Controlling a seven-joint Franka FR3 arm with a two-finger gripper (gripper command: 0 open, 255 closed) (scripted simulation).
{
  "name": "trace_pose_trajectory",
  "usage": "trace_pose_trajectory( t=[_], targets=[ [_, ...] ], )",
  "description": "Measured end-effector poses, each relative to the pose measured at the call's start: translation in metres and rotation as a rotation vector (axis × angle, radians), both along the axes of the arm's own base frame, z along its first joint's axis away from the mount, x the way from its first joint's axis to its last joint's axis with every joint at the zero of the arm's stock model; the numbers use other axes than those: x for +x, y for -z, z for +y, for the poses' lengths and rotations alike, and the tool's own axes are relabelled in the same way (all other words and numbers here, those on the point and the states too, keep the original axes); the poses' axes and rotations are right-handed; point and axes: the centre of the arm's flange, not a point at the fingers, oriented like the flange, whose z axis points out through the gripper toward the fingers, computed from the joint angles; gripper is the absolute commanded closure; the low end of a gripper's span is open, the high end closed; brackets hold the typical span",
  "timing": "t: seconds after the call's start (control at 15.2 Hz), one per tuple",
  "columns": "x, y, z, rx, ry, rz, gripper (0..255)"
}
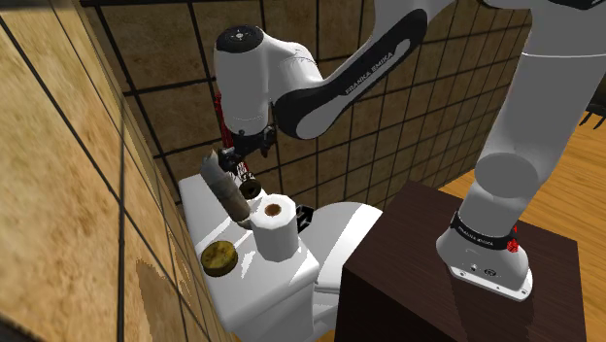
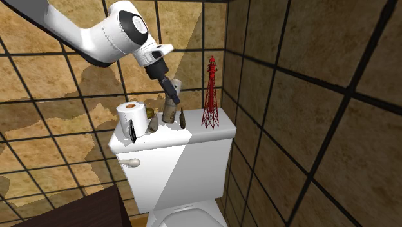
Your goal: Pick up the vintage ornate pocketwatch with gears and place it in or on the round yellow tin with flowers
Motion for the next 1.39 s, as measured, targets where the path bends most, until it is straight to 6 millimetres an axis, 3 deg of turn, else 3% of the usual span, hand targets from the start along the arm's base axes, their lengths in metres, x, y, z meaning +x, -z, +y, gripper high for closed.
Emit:
trace_pose_trajectory(
  t=[0.59, 0.99, 1.06, 1.39],
  targets=[
    [0.025, 0.041, 0.004, -0.008, 0.017, -0.025, 0],
    [0.027, 0.046, 0.003, -0.008, 0.017, -0.025, 0],
    [0.027, 0.046, 0.003, -0.008, 0.017, -0.025, 255],
    [0.027, 0.045, 0.003, -0.008, 0.017, -0.027, 255]
  ],
)
